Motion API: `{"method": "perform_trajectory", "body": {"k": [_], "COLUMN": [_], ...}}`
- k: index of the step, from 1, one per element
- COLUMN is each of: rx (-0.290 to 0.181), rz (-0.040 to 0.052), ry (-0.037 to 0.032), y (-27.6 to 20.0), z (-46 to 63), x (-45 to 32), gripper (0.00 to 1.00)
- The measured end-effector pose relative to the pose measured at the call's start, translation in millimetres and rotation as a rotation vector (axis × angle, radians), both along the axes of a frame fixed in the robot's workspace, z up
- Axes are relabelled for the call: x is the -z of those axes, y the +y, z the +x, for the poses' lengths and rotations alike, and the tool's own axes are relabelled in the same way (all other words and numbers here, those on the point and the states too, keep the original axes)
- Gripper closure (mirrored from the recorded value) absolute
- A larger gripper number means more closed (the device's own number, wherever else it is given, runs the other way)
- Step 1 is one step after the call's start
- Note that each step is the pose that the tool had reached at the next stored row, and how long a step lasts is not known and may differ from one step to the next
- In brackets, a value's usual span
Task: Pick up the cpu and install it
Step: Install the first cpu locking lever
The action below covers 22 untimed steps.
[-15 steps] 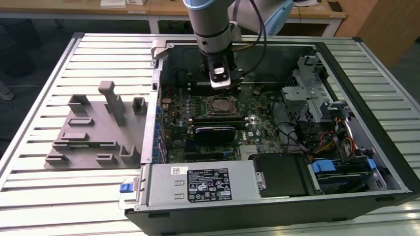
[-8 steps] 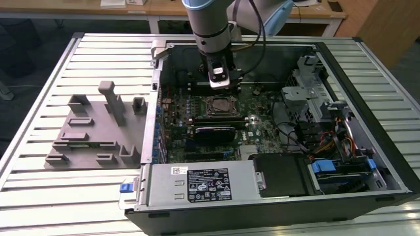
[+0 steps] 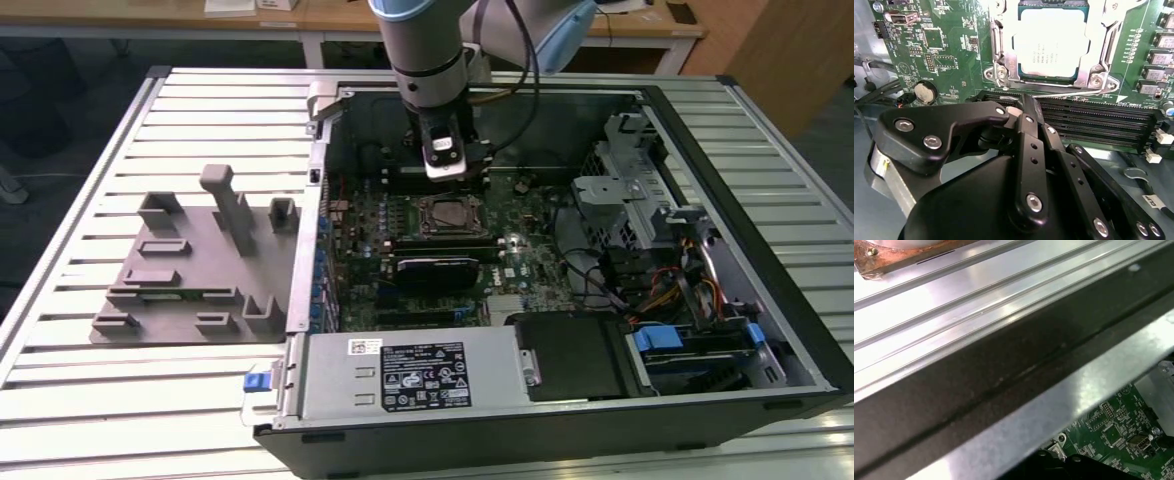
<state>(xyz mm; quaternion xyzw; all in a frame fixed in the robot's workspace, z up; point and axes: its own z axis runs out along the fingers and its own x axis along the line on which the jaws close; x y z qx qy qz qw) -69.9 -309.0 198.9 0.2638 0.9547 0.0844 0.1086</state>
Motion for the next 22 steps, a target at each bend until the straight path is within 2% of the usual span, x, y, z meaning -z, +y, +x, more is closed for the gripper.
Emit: {"method": "perform_trajectory", "body": {"k": [11,17,20,22], "rx": [-0.003,-0.012,-0.035,-0.051], "rz": [-0.0003,-0.0042,-0.0061,-0.0105], "ry": [-0.0004,-0.0002,-0.0002,-0.0003], "y": [0.0,0.0,0.0,0.0], "z": [0.1,0.3,0.9,0.9], "x": [3.2,3.4,3.5,3.5], "gripper": [0.89,0.89,0.89,0.89]}}
